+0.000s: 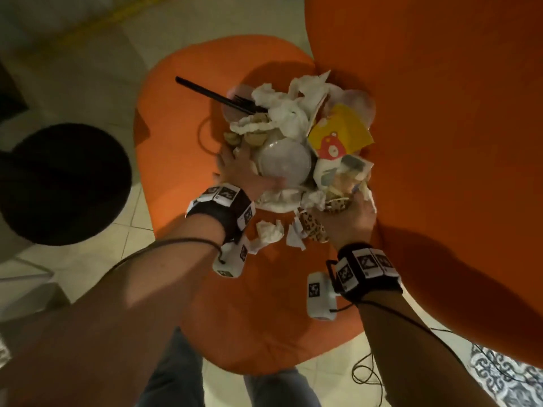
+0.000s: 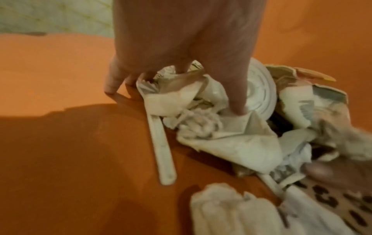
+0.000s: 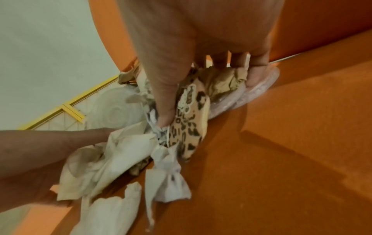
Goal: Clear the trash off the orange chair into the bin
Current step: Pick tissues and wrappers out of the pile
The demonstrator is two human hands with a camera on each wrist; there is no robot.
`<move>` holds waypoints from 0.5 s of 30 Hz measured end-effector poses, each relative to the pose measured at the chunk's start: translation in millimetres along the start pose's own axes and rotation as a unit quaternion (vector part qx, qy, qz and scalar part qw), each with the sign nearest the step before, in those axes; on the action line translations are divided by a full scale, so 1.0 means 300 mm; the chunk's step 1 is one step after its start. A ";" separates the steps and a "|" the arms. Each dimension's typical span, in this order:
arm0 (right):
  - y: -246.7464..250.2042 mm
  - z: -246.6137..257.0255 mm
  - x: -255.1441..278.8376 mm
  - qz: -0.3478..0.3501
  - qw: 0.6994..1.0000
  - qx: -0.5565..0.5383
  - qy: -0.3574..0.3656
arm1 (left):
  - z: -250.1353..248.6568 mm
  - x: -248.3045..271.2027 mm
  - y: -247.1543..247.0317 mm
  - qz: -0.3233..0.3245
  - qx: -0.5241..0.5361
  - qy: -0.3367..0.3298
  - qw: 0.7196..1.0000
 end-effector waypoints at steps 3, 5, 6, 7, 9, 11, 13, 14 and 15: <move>-0.005 0.004 0.011 -0.036 0.999 -0.023 0.033 | -0.022 0.009 -0.002 -0.040 0.012 -0.001 0.999; 0.004 -0.005 0.006 -0.023 0.999 -0.042 0.017 | -0.036 0.019 -0.007 -0.052 0.032 -0.004 0.998; 0.007 -0.013 0.002 -0.010 0.999 -0.039 0.002 | -0.035 0.024 -0.013 -0.058 0.047 -0.008 0.997; 0.007 -0.023 0.000 0.002 1.000 -0.020 -0.015 | -0.028 0.034 -0.019 -0.065 0.074 -0.004 0.995; 0.010 -0.037 0.006 0.025 0.997 0.048 -0.049 | -0.002 0.057 -0.022 -0.090 0.160 0.018 0.983; 0.010 -0.042 0.018 0.045 0.993 0.089 -0.064 | 0.035 0.074 -0.032 -0.102 0.245 0.060 0.962; 0.000 -0.042 0.029 0.061 0.992 0.091 -0.061 | 0.061 0.091 -0.037 -0.115 0.305 0.081 0.942; -0.003 -0.045 0.032 0.059 0.993 0.087 -0.057 | 0.073 0.099 -0.037 -0.122 0.324 0.089 0.934; 0.000 -0.045 0.032 0.052 0.994 0.077 -0.054 | 0.089 0.105 -0.041 -0.123 0.335 0.101 0.929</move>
Point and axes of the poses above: each hand's wrist, its own x-axis away from the middle knuckle, its own y-axis out of the back of the hand, z = x × y, the point moved 5 cm from there along -x, towards the middle knuckle, and after that the axes turned 1 degree about x, right-handed, at the moved point
